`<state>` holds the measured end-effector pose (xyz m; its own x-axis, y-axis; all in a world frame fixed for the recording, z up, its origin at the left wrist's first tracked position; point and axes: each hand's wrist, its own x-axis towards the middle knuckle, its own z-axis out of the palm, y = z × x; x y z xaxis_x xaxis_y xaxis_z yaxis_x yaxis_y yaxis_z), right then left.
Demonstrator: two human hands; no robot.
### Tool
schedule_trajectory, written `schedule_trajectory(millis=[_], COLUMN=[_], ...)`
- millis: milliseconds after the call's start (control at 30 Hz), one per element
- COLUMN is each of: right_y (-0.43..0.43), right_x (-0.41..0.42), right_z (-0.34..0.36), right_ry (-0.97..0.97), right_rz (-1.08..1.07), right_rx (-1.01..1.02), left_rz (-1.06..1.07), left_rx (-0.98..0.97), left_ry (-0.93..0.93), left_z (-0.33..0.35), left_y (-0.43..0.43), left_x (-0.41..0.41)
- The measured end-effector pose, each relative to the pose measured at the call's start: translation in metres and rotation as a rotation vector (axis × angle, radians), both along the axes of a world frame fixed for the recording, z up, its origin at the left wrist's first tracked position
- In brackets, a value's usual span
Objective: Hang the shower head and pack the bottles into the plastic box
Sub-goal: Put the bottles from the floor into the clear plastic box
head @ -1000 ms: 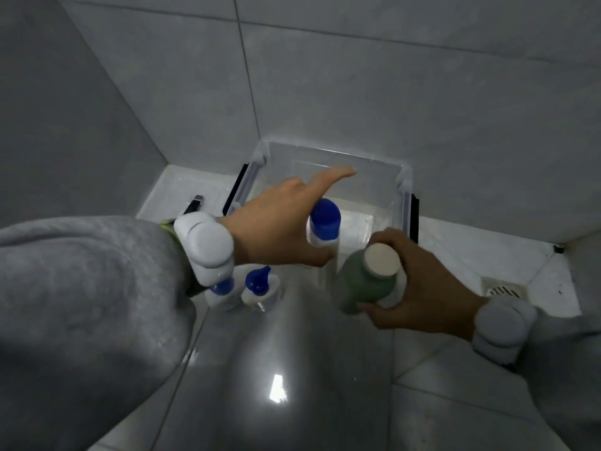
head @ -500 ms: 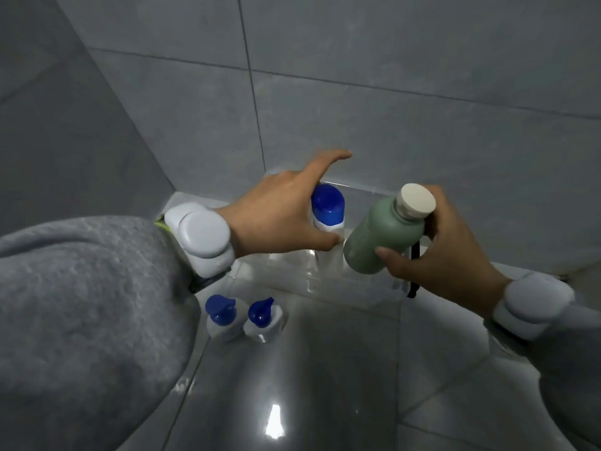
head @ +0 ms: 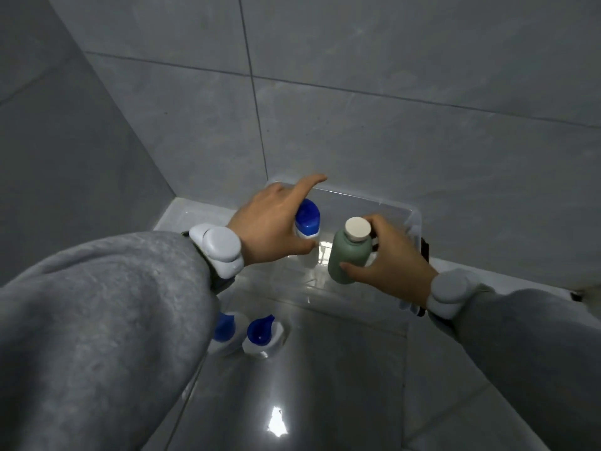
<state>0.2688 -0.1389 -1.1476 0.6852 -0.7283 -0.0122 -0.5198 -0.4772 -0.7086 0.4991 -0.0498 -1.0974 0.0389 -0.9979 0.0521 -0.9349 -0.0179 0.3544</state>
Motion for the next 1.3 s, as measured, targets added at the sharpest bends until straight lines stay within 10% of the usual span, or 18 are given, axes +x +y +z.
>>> schedule_trajectory(millis=[500, 1300], right_y=[0.004, 0.009], right_x=[0.096, 0.089], right_z=[-0.06, -0.073], right_ry=[0.355, 0.285], right_rz=[0.249, 0.156], right_rx=[0.066, 0.192], left_rz=[-0.211, -0.208], left_rx=[0.292, 0.33], left_ry=[-0.425, -0.562], left_z=[-0.075, -0.079], left_y=[-0.012, -0.019], left_x=[0.046, 0.043])
